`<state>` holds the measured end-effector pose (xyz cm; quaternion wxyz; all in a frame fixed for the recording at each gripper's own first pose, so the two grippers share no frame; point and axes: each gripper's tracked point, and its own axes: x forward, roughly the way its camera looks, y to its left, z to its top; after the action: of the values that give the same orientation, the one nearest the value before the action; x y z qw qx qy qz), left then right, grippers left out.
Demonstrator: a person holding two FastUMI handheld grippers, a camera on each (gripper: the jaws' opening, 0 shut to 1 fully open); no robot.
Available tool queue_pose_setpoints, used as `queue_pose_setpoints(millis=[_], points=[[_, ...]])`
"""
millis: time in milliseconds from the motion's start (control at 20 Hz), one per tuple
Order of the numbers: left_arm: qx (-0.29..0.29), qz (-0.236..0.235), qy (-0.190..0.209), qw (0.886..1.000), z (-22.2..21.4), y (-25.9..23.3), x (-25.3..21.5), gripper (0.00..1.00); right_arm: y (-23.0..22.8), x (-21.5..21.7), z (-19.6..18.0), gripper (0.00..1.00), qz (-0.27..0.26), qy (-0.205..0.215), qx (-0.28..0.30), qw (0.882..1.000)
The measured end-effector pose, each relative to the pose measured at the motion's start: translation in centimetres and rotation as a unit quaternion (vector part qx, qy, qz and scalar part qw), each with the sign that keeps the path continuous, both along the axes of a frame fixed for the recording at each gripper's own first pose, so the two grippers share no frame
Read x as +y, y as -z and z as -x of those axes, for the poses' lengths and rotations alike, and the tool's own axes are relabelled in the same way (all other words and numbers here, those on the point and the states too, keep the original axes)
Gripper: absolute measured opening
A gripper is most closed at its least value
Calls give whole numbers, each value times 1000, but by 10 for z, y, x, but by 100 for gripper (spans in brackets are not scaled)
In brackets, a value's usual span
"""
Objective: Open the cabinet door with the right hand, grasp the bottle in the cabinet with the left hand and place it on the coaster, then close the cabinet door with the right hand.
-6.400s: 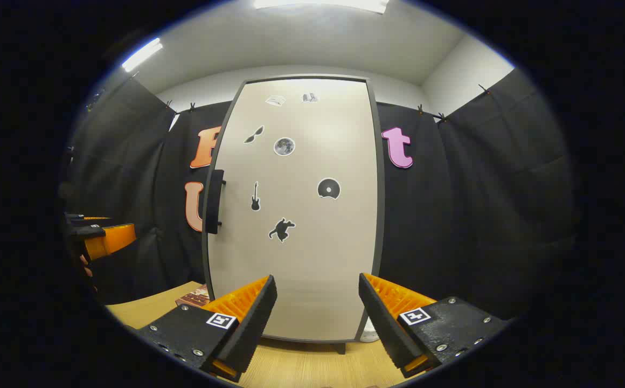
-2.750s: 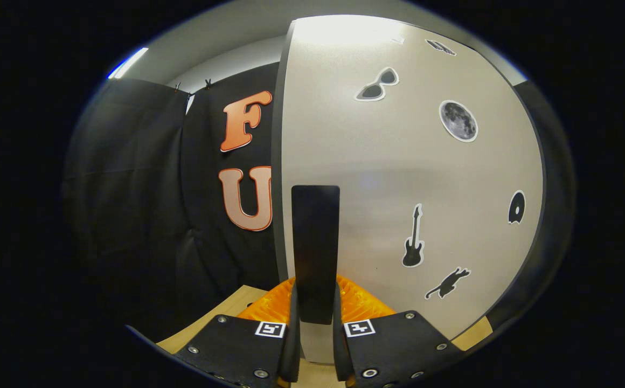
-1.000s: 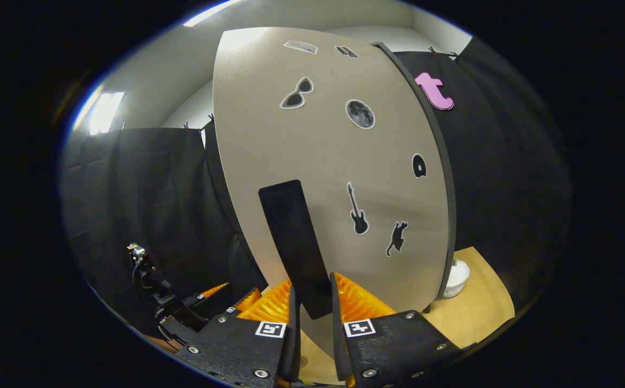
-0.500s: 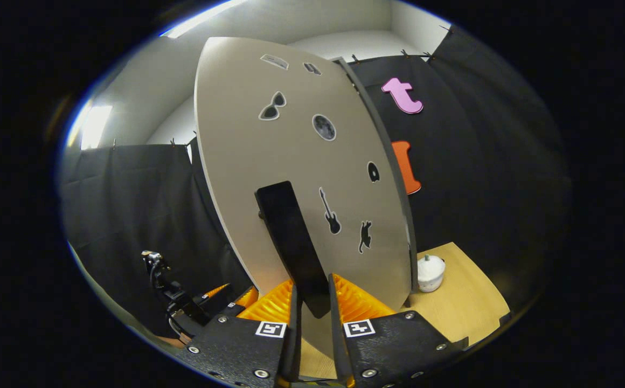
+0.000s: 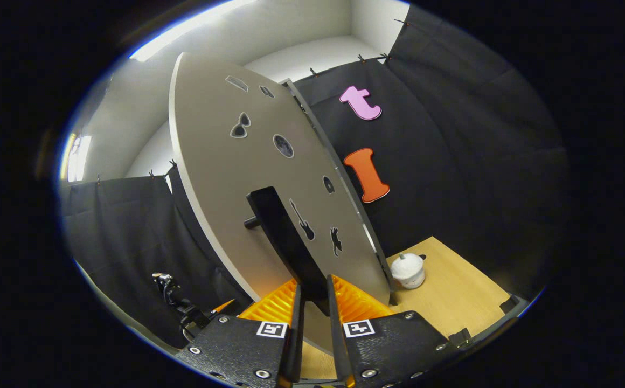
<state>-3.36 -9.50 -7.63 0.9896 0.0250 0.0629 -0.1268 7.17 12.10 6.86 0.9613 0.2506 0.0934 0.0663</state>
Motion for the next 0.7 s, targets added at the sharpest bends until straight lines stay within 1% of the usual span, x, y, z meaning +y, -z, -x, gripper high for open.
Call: queue_pose_setpoints(millis=[200,350,500,550,600,700], points=[[-4,-3,16,1000,-4,-5,-22,97,-2,-6,5,24,-25,12,3,1000],[-11,-2,29,1000,-15,-12,-39,97,-1,-13,6,24,-21,29,2,999],[-13,3,43,999,-30,-20,-58,98,-2,-27,10,22,-18,56,0,998],[-15,3,49,999,-36,-23,-65,98,-1,-33,12,28,-14,67,-3,998],[-17,5,54,998,-42,-26,-72,99,1,-40,15,20,-9,80,-3,997],[-14,12,65,998,-55,-27,-86,97,2,-59,22,18,0,101,-7,995]])
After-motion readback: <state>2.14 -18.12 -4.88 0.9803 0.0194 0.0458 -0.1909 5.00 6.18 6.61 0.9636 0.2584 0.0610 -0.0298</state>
